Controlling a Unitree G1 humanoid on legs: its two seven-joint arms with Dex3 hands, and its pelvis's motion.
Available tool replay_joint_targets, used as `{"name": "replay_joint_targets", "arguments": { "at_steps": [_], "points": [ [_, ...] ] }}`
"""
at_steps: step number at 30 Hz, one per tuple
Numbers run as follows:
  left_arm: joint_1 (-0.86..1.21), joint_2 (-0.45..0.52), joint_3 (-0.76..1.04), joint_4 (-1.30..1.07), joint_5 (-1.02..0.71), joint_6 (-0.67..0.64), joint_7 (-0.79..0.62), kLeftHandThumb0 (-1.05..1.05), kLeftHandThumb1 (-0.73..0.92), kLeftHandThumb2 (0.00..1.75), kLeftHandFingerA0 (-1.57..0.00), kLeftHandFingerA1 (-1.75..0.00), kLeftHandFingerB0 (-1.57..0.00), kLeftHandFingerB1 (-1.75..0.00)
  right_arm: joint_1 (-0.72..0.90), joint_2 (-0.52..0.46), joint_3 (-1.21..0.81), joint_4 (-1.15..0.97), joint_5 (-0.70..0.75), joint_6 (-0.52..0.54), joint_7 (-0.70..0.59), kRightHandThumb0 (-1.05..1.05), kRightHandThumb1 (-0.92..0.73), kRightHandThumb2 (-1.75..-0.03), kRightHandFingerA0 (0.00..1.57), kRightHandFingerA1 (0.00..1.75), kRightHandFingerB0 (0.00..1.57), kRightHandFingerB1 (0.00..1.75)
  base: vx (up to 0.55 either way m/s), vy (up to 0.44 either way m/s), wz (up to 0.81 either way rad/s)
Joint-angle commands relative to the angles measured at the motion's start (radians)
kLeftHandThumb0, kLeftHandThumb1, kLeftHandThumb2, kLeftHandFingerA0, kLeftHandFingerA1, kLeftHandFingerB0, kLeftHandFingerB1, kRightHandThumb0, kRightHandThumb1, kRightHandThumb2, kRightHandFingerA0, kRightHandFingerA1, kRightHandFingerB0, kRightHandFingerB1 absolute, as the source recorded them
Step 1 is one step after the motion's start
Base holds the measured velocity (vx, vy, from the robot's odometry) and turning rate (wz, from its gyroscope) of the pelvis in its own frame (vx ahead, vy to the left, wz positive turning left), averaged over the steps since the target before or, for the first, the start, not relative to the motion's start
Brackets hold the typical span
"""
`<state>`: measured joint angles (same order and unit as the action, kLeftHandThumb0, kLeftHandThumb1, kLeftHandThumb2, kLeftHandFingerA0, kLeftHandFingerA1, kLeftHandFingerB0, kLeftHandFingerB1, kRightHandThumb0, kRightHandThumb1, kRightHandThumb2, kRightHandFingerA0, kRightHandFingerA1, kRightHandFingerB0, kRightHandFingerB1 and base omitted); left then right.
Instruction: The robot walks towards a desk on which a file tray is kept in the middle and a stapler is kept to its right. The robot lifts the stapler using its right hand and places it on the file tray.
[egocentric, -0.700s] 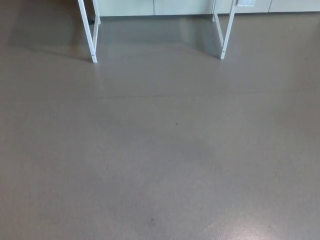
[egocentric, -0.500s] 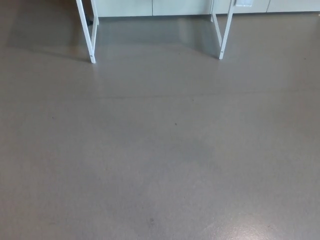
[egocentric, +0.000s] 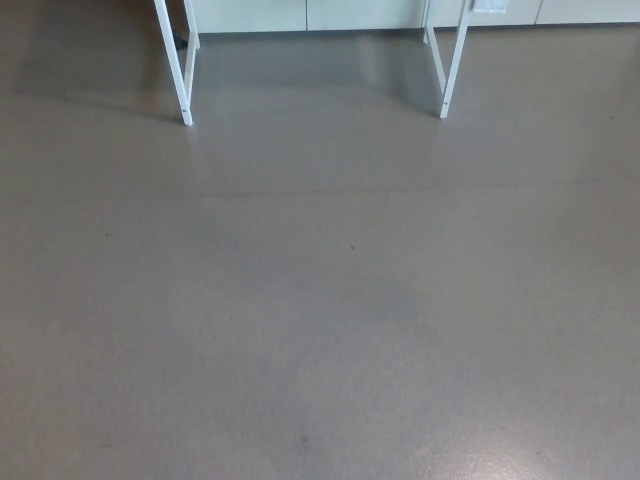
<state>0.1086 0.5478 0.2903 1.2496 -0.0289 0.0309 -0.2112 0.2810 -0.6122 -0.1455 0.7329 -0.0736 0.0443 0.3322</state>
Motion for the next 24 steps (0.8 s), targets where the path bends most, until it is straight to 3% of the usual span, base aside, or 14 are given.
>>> {"name": "replay_joint_targets", "arguments": {
  "at_steps": [1,3,4,5,6,7,12,13,17,18,19,20,21,24],
  "points": [
    [-0.01,0.016,0.019,0.01,-0.025,-0.012,0.0,-0.96,0.84,0.96,-0.22,-0.88,0.0,-0.61,-0.005,-0.006,-0.013,0.011,0.018,0.011,0.008,-0.7,-0.52,-0.87,0.04,0.37,0.09,0.37,0.0,0.0,0.0],
    [-0.013,0.013,0.033,0.011,-0.039,-0.006,-0.004,-0.98,0.85,0.87,-0.16,-0.9,0.0,-0.61,-0.007,-0.008,-0.003,0.006,0.004,0.022,-0.003,-0.65,-0.7,-0.64,0.09,0.28,0.16,0.26,0.0,0.0,0.0],
    [-0.01,0.012,0.039,0.008,-0.045,-0.012,-0.011,-1.02,0.84,0.86,-0.17,-0.91,0.0,-0.71,-0.008,-0.015,0.009,-0.003,-0.014,0.037,-0.011,-0.73,-0.54,-0.9,0.03,0.34,0.1,0.37,0.0,0.0,0.0],
    [-0.006,0.012,0.039,0.002,-0.045,-0.023,-0.021,-1.04,0.8,0.91,-0.22,-0.89,-0.01,-0.68,-0.006,-0.019,0.012,-0.011,-0.02,0.041,-0.019,-0.72,-0.52,-0.86,0.04,0.37,0.11,0.39,0.0,0.0,0.0],
    [-0.008,0.014,0.038,0.0,-0.042,-0.017,-0.023,-1.04,0.69,1.29,-0.17,-0.77,-0.06,-0.64,-0.003,-0.01,-0.003,-0.001,-0.004,0.011,-0.028,-0.73,-0.52,-0.85,0.06,0.39,0.11,0.4,0.19,0.012,-0.35],
    [-0.008,0.015,0.038,-0.001,-0.042,-0.014,-0.025,-1.04,0.68,1.29,-0.16,-0.76,-0.07,-0.63,-0.006,-0.005,-0.009,0.016,0.002,-0.013,-0.035,-0.37,-0.39,-0.97,0.04,0.53,0.0,0.47,0.1,-0.004,-0.05],
    [-0.002,0.014,0.062,-0.006,-0.064,-0.012,-0.054,-1.04,0.67,1.28,-0.07,-0.73,-0.09,-0.62,-0.028,0.023,-0.053,0.081,0.041,-0.058,-0.037,-0.36,-0.41,-0.98,0.04,0.53,0.0,0.48,0.06,-0.021,0.13],
    [-0.002,0.015,0.04,-0.008,-0.04,-0.016,-0.036,-1.05,0.7,1.29,-0.11,-0.74,-0.07,-0.63,-0.036,0.002,-0.02,0.085,0.004,-0.032,-0.021,-0.73,-0.51,-0.87,0.04,0.38,0.1,0.38,0.09,-0.011,-0.12],
    [0.011,0.021,0.034,-0.011,-0.038,-0.029,-0.054,-1.05,0.7,1.3,-0.08,-0.73,-0.08,-0.62,-0.037,0.01,-0.022,0.065,0.005,0.006,-0.039,-0.65,-0.66,-0.62,0.1,0.3,0.18,0.28,0.03,0.083,-0.04],
    [0.017,0.022,0.022,-0.017,-0.028,-0.04,-0.049,-1.05,0.71,1.31,-0.16,-0.77,-0.04,-0.65,-0.028,0.008,-0.02,0.06,0.003,-0.017,-0.036,-0.36,-0.42,-0.99,0.04,0.53,0.0,0.47,0.09,0.214,-0.14],
    [0.016,0.02,0.024,-0.017,-0.03,-0.036,-0.037,-1.05,0.7,1.3,-0.17,-0.77,-0.04,-0.65,-0.024,0.006,-0.019,0.055,0.005,-0.021,-0.028,-0.65,-0.68,-0.62,0.1,0.31,0.17,0.28,0.1,0.251,-0.13],
    [0.015,0.019,0.026,-0.017,-0.034,-0.033,-0.032,-1.05,0.7,1.3,-0.17,-0.77,-0.04,-0.65,-0.024,0.006,-0.019,0.054,0.006,-0.019,-0.025,-0.65,-0.68,-0.62,0.1,0.31,0.17,0.28,0.13,0.355,2.08],
    [0.007,0.017,0.024,-0.009,-0.033,-0.028,-0.022,-1.05,0.69,1.29,-0.16,-0.76,-0.05,-0.64,-0.038,-0.003,-0.008,0.079,-0.002,-0.025,-0.013,-0.72,-0.52,-0.87,0.04,0.37,0.1,0.38,0.16,0.385,-0.47],
    [0.01,0.018,0.029,-0.011,-0.042,-0.035,-0.036,-1.05,0.69,1.3,-0.15,-0.78,-0.06,-0.63,-0.056,-0.004,-0.001,0.101,-0.005,-0.01,-0.016,-0.73,-0.52,-0.87,0.04,0.36,0.1,0.38,0.15,0.321,-0.03]
  ]
}}
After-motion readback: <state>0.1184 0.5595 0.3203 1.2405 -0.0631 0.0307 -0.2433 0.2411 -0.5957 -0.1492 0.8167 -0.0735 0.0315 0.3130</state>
